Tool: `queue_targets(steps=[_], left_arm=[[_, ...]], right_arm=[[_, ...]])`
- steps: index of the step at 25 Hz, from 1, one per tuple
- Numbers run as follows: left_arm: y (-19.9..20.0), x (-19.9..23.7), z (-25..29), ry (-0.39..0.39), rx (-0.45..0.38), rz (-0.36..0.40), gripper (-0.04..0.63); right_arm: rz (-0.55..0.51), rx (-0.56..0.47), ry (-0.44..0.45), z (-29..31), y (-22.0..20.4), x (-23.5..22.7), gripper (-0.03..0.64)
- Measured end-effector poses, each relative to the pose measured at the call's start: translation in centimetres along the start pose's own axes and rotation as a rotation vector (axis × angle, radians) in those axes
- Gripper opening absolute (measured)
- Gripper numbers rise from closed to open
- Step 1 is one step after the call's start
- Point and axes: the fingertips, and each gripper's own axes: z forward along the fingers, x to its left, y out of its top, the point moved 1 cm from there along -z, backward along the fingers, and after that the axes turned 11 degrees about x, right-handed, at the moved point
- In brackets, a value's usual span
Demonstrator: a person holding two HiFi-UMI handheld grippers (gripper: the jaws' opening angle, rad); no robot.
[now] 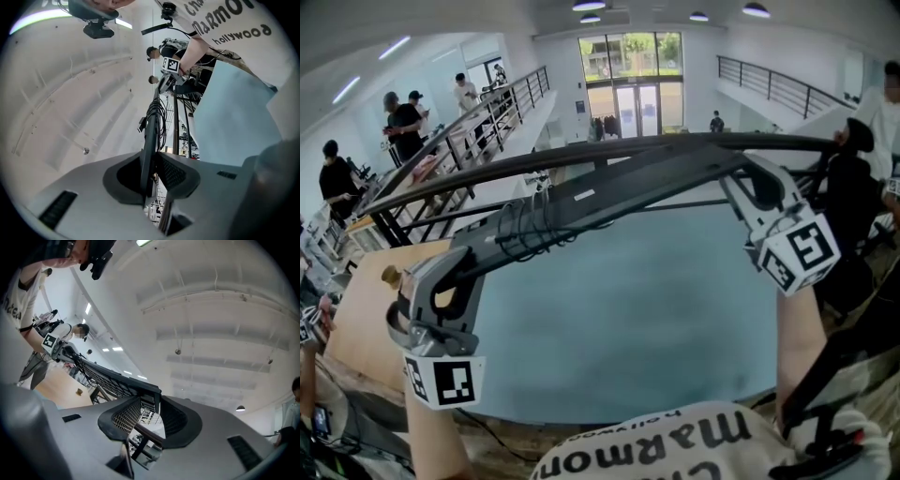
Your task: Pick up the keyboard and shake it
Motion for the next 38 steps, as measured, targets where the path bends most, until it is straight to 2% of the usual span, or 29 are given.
queue_targets(steps=[14, 19, 25, 29, 35, 38], left_arm=[[0.1, -0.3, -0.3, 0.052, -0.062, 0.075, 0.084], [0.4, 0.2, 0.0, 0.08, -0.07, 0.055, 0.083], [4.0, 0.5, -0.8, 0.184, -0.127, 0.036, 0.083], [4.2, 0.3, -1.1, 0.213, -0.149, 0.002, 0.084], [2.7, -0.5, -0.9, 0.236, -0.179, -0.043, 0.084], [3.4, 0.1, -1.0, 0.241, -0.188, -0.059, 0.086]], right_arm=[[0.035, -0.005, -0.024, -0.9, -1.1, 0.6, 0.15], [0.005, -0.037, -0.041, -1.5, -0.1, 0.0, 0.15], [-0.035, -0.139, -0.082, -4.6, 1.5, -2.9, 0.152], [-0.05, -0.175, -0.102, -5.7, 2.6, -3.1, 0.152], [-0.001, -0.237, -0.098, -5.3, 3.2, -2.2, 0.153], [-0.002, -0.238, -0.1, -5.8, 4.0, -2.9, 0.154]])
